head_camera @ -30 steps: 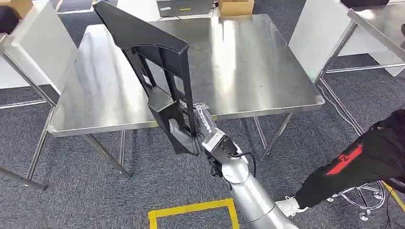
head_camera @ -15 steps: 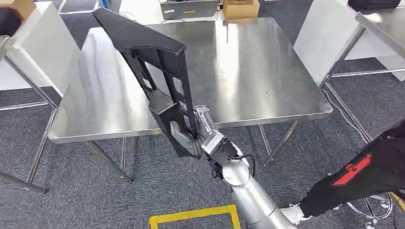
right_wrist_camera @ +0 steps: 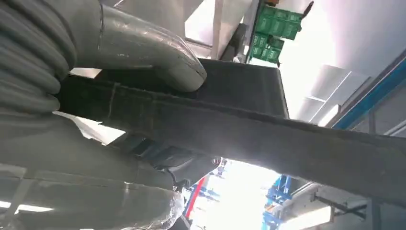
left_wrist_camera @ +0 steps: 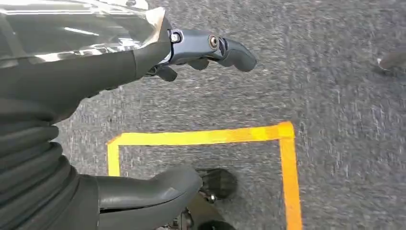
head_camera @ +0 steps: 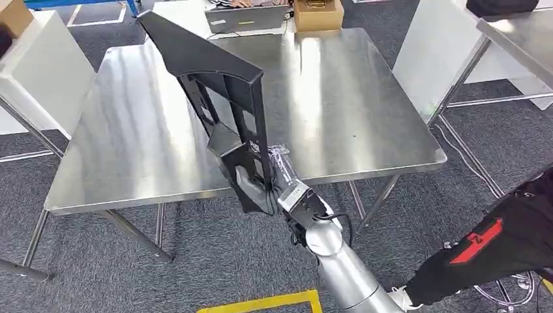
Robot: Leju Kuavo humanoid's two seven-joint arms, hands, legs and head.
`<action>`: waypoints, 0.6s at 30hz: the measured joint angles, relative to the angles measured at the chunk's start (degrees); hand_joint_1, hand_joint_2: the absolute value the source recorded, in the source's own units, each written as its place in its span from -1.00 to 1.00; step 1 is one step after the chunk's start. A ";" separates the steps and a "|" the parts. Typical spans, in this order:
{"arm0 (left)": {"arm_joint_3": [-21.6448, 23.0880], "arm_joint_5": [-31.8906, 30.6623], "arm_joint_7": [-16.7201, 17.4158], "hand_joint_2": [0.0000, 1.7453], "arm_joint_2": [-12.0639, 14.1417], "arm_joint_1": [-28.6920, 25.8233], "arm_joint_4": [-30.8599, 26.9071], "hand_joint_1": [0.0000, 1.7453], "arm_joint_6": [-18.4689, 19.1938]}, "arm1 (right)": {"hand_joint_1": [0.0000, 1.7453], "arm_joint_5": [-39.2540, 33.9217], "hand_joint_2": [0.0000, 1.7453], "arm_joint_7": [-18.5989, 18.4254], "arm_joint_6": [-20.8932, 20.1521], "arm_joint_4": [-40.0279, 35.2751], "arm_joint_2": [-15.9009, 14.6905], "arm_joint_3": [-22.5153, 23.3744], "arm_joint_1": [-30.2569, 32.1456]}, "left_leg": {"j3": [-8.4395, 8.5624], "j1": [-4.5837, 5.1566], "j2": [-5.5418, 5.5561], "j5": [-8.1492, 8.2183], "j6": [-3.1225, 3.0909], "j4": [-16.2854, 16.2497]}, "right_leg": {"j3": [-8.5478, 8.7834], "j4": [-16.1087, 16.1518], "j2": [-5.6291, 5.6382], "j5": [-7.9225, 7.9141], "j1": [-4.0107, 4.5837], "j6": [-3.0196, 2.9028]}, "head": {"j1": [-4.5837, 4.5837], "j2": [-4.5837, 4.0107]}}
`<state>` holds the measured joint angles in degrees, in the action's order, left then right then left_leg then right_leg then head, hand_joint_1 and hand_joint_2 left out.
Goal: Take the parts from the cabinet and place them on the table.
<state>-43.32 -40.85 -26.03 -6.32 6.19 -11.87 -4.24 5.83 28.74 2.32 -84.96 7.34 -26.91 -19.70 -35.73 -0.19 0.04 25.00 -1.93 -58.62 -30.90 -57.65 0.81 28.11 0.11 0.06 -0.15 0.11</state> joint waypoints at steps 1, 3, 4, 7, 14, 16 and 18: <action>0.00 0.02 0.16 1.00 0.00 0.00 0.00 -1.00 0.00 | 1.00 0.00 1.00 0.00 0.04 0.00 0.00 0.00 0.05 | 0.25 0.15 0.07 0.07 -0.13 -0.15 | -0.09 0.15 -0.05 0.00 -0.12 0.21 | -0.04 0.00; 0.00 0.09 0.15 1.00 -0.04 -0.09 0.02 -1.00 -0.02 | 1.00 0.00 1.00 0.00 0.04 -0.13 0.07 -0.02 0.08 | 0.64 0.22 0.19 0.04 -0.52 0.58 | 0.28 0.68 -0.11 0.16 -0.01 0.84 | -0.02 0.00; 0.00 0.09 0.18 1.00 -0.15 -0.16 0.02 -1.00 0.00 | 1.00 0.02 1.00 -0.02 0.04 -0.31 0.07 0.00 0.15 | 1.73 -0.54 0.05 -0.27 -0.63 1.63 | 0.05 0.12 -0.25 0.58 0.03 1.03 | -0.02 0.00; 0.00 0.07 0.15 1.00 -0.15 0.06 0.02 -1.00 0.09 | 1.00 -0.04 1.00 0.04 0.07 -0.37 -0.02 0.15 -0.19 | 2.82 -0.45 0.09 0.22 -1.28 2.22 | -5.87 -10.48 -0.29 3.86 -0.36 0.84 | -0.17 0.00; 0.04 -0.46 0.20 1.00 -0.61 -0.06 0.02 -1.00 0.30 | 1.00 0.05 1.00 0.00 0.11 -0.35 -0.59 0.61 0.41 | 5.62 -0.45 0.47 3.14 0.15 1.96 | -5.30 -0.23 -1.00 -4.81 -2.01 4.51 | -0.28 0.00; 0.11 -0.55 0.22 1.00 -0.57 0.08 0.02 -1.00 0.30 | 1.00 0.11 1.00 -0.04 0.13 -0.39 -0.68 0.63 0.48 | 5.56 -0.15 0.43 3.96 0.81 1.55 | -4.66 -0.18 -0.76 -4.27 -1.71 2.72 | -0.11 0.00; 0.33 -0.55 0.31 1.00 -0.59 0.13 0.02 -1.00 0.30 | 1.00 0.18 1.00 -0.04 0.28 -0.42 -0.68 0.68 0.43 | 5.87 -0.57 0.33 4.22 1.38 1.79 | -4.77 -0.33 -0.53 -3.89 -1.22 1.77 | -0.15 0.00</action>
<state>-42.99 -41.40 -25.73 -6.91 6.32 -11.85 -3.93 6.01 28.70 2.60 -85.37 6.67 -26.23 -19.26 -29.86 -0.76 0.37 29.22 -0.55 -56.82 -35.67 -57.98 0.29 24.22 -1.10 1.83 -0.31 0.11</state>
